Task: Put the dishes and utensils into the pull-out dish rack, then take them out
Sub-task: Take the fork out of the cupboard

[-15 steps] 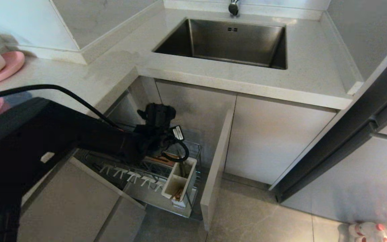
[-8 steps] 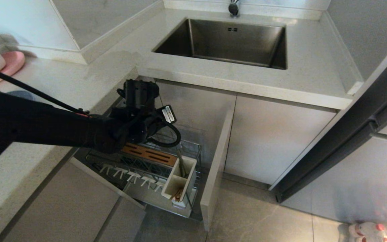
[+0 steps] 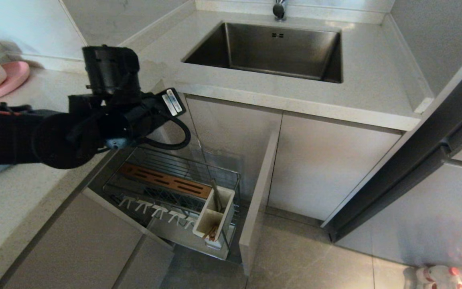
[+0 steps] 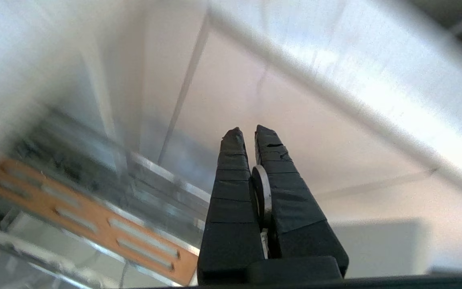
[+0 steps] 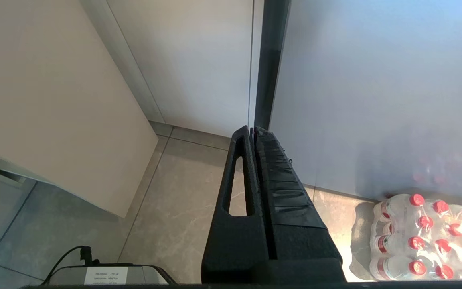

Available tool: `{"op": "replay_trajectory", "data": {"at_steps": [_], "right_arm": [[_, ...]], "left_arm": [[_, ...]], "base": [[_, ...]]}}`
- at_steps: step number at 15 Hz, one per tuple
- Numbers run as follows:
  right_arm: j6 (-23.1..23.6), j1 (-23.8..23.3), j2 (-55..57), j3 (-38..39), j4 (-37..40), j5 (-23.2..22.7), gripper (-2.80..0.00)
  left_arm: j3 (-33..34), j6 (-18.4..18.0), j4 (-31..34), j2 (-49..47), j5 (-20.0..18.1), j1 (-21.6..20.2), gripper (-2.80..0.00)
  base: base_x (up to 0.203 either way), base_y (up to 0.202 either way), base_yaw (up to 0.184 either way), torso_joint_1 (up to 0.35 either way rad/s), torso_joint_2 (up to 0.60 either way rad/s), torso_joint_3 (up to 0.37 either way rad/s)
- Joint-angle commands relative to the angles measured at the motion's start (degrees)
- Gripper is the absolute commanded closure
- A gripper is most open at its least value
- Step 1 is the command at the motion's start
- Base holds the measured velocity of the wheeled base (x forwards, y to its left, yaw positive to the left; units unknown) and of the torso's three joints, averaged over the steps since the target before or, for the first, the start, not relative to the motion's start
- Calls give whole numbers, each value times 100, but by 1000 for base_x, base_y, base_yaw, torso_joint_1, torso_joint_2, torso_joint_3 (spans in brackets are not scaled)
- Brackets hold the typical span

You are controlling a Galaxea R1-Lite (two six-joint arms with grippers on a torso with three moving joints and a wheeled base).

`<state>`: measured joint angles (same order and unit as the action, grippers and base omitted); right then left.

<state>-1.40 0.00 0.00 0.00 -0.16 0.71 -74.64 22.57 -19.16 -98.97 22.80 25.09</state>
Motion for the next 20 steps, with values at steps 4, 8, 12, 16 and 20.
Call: {"op": "replay_trajectory", "data": {"at_steps": [4,8,12,16,20], "right_arm": [[0,0,0,0,-2,0,0],[0,0,9,0,-2,0,0],[0,0,0,0,-2,0,0],[0,0,8,0,-2,0,0],[0,0,0,0,-2,0,0]], "left_arm": [[-61,-206,-33,1264,-2,-363,0],[-91,-399,-31,2146,-25,-870,0],[-73,-394,18,2667,-524,-2294,0],[-127,-476,-30,2965,-1105,-4088,0],[258,-482,-690,2996,-1182,-5479,0]], "base": [[0,0,0,0,0,0],[0,0,0,0,0,0],[0,0,0,0,0,0],[0,0,0,0,0,0],[0,0,0,0,0,0]]}}
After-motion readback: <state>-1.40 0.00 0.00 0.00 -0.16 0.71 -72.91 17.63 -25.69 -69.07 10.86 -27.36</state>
